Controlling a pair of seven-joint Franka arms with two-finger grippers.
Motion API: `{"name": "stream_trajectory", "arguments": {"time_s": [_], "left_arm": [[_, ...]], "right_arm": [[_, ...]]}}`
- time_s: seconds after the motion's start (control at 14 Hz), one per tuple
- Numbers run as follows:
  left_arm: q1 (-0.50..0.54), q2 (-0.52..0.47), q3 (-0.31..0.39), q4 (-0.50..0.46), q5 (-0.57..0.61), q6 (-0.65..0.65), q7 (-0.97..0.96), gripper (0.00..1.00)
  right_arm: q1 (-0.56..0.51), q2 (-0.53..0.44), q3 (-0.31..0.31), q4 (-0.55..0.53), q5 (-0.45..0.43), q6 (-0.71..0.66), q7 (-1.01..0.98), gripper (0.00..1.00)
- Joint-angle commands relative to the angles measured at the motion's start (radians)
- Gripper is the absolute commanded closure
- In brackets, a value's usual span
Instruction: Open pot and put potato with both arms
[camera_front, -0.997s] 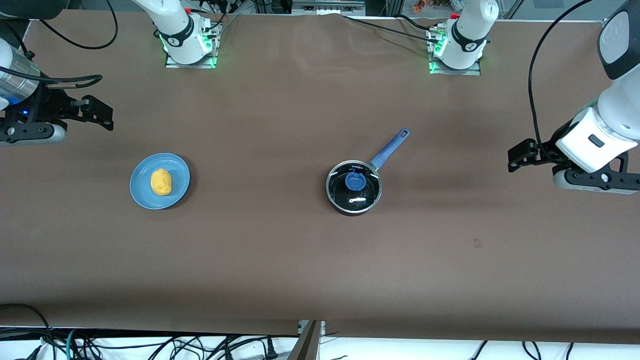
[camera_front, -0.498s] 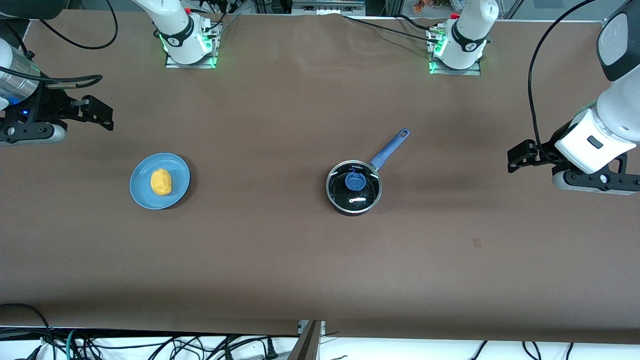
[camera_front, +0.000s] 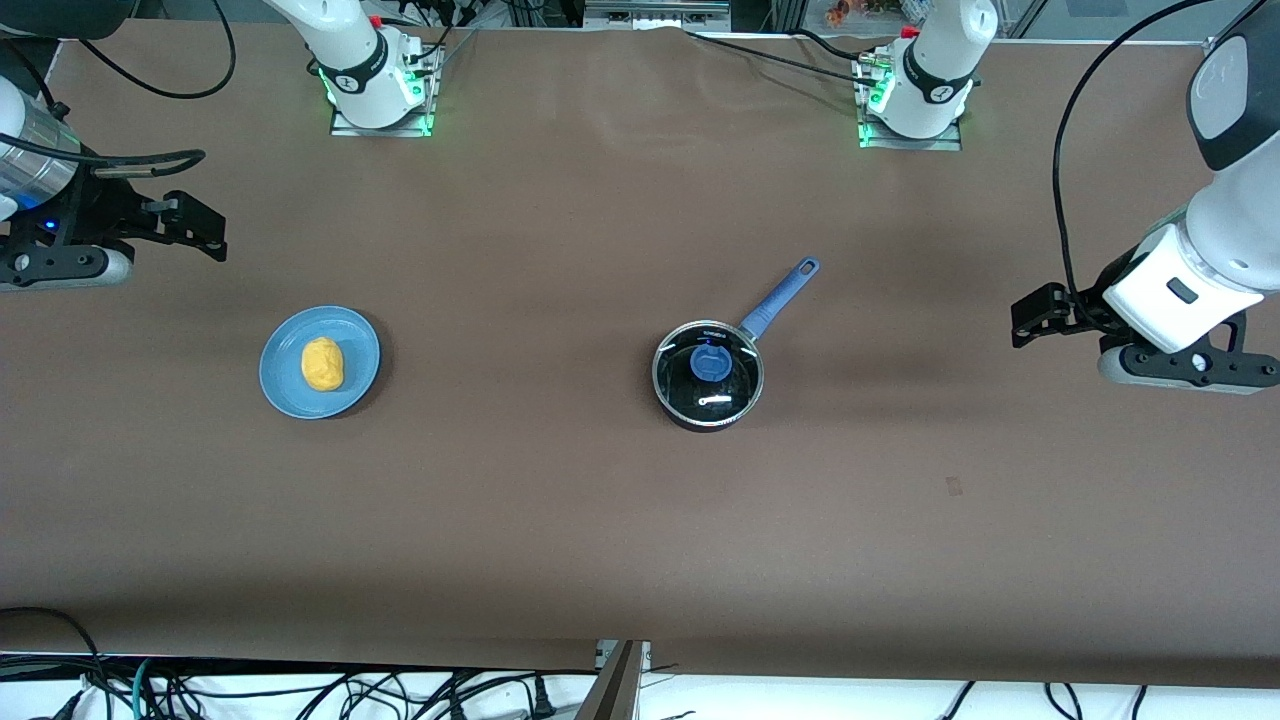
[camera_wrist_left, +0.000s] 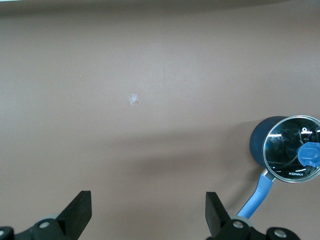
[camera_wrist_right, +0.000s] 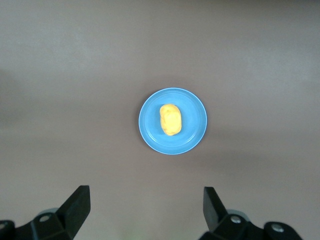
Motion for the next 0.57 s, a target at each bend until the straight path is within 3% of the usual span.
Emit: {"name": "stream_trajectory", "arguments": {"time_s": [0.0,0.5], "left_arm": [[-0.016,0.003,0.002,0.005,0.02,-0.014,0.009,0.0],[-0.013,0.002,-0.019,-0.004,0.017,-0.014,-0.024,0.0]], "right_arm": [[-0.013,0.005,0.011,0.014,0.005,-0.007,0.004,0.0],[-0.014,0.005,0.011,0.014,0.005,-0.007,0.004,0.0]]}}
